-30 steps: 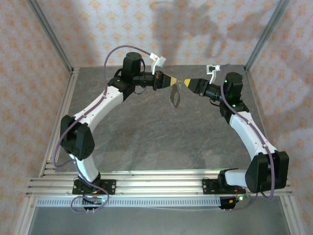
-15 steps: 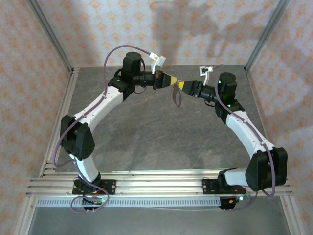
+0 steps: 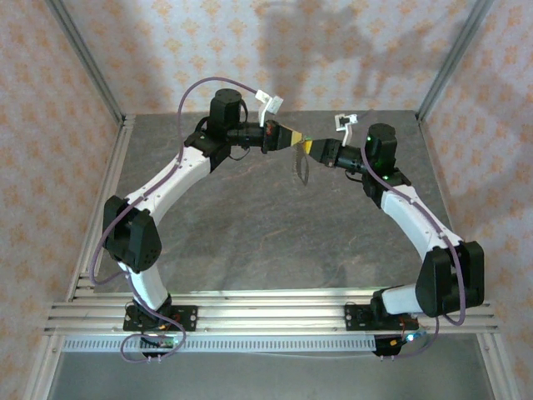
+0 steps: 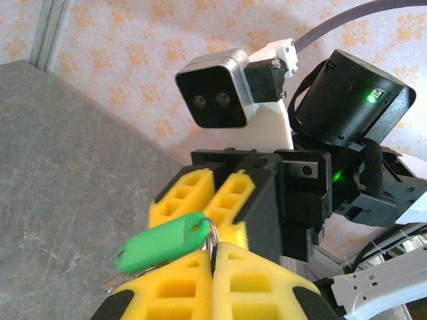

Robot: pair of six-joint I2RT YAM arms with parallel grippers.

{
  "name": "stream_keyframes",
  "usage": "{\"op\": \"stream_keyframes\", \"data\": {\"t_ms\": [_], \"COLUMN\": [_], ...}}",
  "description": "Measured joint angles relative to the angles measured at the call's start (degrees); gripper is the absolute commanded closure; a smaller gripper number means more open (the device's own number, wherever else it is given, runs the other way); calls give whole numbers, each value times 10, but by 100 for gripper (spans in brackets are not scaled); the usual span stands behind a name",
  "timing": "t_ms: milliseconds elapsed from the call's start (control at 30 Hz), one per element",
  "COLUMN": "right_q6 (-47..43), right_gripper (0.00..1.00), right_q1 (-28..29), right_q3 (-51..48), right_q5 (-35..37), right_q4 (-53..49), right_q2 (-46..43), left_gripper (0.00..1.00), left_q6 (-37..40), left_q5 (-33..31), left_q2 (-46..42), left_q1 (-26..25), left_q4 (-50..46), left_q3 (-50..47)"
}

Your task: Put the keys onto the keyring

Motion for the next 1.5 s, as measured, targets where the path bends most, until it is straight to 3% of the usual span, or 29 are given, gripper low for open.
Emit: {"op": "stream_keyframes", "data": {"t_ms": [100, 433, 900, 1067, 1300, 1433, 1500], "right_q6": [-5, -10, -56, -72, -71, -52, -44], "right_gripper": [100, 100, 100, 88, 88, 64, 58], "right_q1": [1, 7, 62, 58, 7, -17, -18], "right_q3": [0, -17, -17, -15, -15, -13, -9], "right_q5": [-1, 0, 17, 34, 45, 56, 57], "right_q4": [-1, -10, -75, -101, -108, -90, -77], "right_q2": [0, -34, -33, -39, -97, -123, -118], "left_gripper": [100, 100, 100, 100, 100, 100, 100], "left_q6": [0, -14, -34, -35, -34, -34, -34], "left_q5": [0, -30, -45, -45, -45, -45, -44], "left_q2": [0, -3, -14, -19, -19, -19, -19], "left_q1": [0, 0, 0, 0, 0, 0, 0], "left_q4": [0, 25, 64, 65, 65, 65, 65], "left_q3": [0, -9, -28, -32, -32, -32, -32]}}
